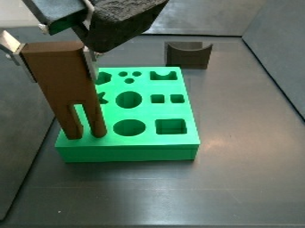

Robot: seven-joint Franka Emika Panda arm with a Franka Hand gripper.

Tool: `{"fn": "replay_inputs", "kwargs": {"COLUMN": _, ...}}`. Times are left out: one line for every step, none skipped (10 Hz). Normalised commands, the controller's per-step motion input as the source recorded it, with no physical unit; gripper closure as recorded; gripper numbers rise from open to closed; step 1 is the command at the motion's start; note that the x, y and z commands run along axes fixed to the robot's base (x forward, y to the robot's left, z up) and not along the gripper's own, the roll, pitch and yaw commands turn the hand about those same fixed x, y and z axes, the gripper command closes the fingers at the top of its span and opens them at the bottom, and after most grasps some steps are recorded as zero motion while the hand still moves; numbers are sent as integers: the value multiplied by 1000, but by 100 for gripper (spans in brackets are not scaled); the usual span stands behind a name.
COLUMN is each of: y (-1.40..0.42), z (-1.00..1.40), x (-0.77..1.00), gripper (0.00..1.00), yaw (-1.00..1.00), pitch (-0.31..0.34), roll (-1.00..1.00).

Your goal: Insert the square-circle object.

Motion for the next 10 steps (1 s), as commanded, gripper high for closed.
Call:
{"fn": "replay_inputs", "kwargs": {"y": 94, "z": -117, "x": -369, "gripper": 100, "yaw": -191, "pitch": -27, "roll": -6}}
{"fn": "replay_inputs", "kwargs": {"y": 103, "z": -194, "x": -163, "gripper": 100, "yaw": -183, "pitch": -6, "roll": 0}}
{"fn": "replay_inputs", "kwargs": {"y": 191, "z": -103, "x": -323, "gripper": 100, "yaw": -220, "pitch": 0, "roll": 0}}
{"fn": "replay_inputs", "kwargs": {"y": 157, "z": -51, "x": -371, "gripper": 100, "yaw": -223, "pitch": 0, "roll": 0}}
{"fn": "replay_inputs", "kwargs": {"y": 117, "z": -74, "x": -337, "gripper": 100, "yaw": -214, "pitch": 0, "roll": 0}}
{"fn": "replay_inputs", "kwargs": {"y": 0, "z": -271, "x": 60, "gripper": 100, "yaw": -6, "pitch": 0, "roll": -3}}
{"fn": "replay_inputs", "kwargs": {"y": 0, "z": -380, "x": 329, "gripper": 100, "yaw": 0, "pitch": 0, "roll": 0}}
{"fn": "replay_inputs", "kwargs": {"y": -69, "z": -331, "x": 346, "gripper": 100, "yaw": -9, "pitch": 0, "roll": -57}}
{"fn": "replay_inputs", "kwargs": {"y": -63, "z": -334, "x": 446, "gripper": 100, "yaw": 0, "pitch": 0, "roll": -56}}
{"fn": "replay_inputs", "kwargs": {"y": -94, "z": -286, "x": 369, "gripper": 100, "yaw": 0, "pitch": 0, "roll": -40}}
